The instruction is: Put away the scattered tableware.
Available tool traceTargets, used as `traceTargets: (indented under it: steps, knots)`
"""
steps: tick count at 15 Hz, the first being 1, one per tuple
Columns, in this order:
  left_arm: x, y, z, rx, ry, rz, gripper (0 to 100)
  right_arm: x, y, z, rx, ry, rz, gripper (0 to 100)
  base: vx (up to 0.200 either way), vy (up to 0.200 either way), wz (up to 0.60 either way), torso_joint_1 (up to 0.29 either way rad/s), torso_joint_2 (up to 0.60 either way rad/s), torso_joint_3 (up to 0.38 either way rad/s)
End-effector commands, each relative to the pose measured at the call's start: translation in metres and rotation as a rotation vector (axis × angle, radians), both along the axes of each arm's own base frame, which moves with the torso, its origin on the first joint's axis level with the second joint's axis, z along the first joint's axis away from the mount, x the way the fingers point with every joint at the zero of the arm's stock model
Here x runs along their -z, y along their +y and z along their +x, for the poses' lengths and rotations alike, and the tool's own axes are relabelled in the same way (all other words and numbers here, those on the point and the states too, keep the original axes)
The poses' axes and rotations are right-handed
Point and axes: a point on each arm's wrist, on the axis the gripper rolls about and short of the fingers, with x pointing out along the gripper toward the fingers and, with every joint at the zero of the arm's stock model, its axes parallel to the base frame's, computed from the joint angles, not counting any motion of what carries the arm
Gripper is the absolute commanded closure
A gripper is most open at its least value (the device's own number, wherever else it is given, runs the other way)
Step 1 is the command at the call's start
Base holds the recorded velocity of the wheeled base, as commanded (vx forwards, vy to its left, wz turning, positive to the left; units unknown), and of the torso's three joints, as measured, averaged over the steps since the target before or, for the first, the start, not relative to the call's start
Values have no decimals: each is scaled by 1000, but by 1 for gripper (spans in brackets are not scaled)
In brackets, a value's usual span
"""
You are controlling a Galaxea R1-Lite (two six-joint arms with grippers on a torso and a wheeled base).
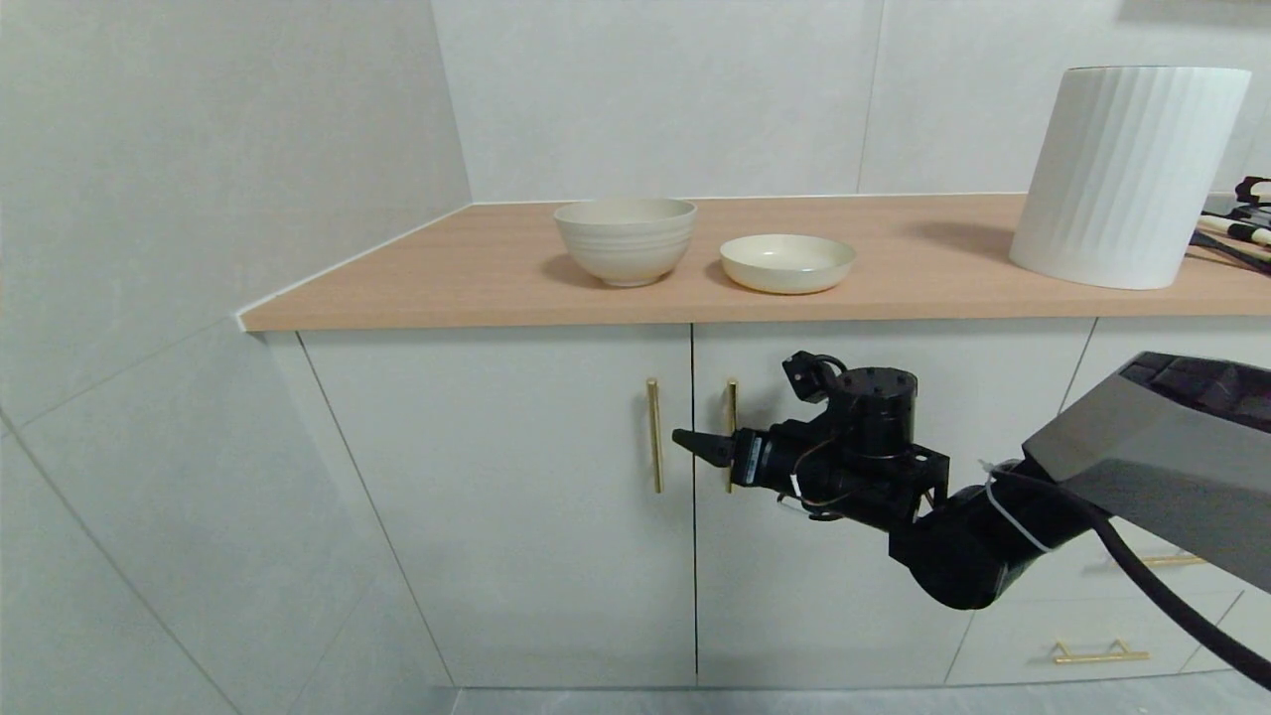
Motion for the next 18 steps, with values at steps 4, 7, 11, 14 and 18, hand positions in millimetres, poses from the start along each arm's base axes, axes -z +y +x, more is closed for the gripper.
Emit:
traceTargets:
  steps: [4,7,11,14,18]
  knots:
    - [0,0,0,0,0,0,0,-4,3,-2,-9,-10,27,0,0,0,0,0,0,0]
    - [0,0,0,0,0,0,0,-5,5,-6,-18,-9,27,0,0,0,0,0,0,0]
    - [0,0,0,0,0,0,0,-10,-2,-22,-85,16,21,0,0,0,0,0,0,0]
    - [0,0,0,0,0,0,0,-18,-10,-38,-168,30,27,0,0,0,0,0,0,0]
    - [0,0,0,0,0,0,0,-19,-19,-54,-204,56,17,0,0,0,0,0,0,0]
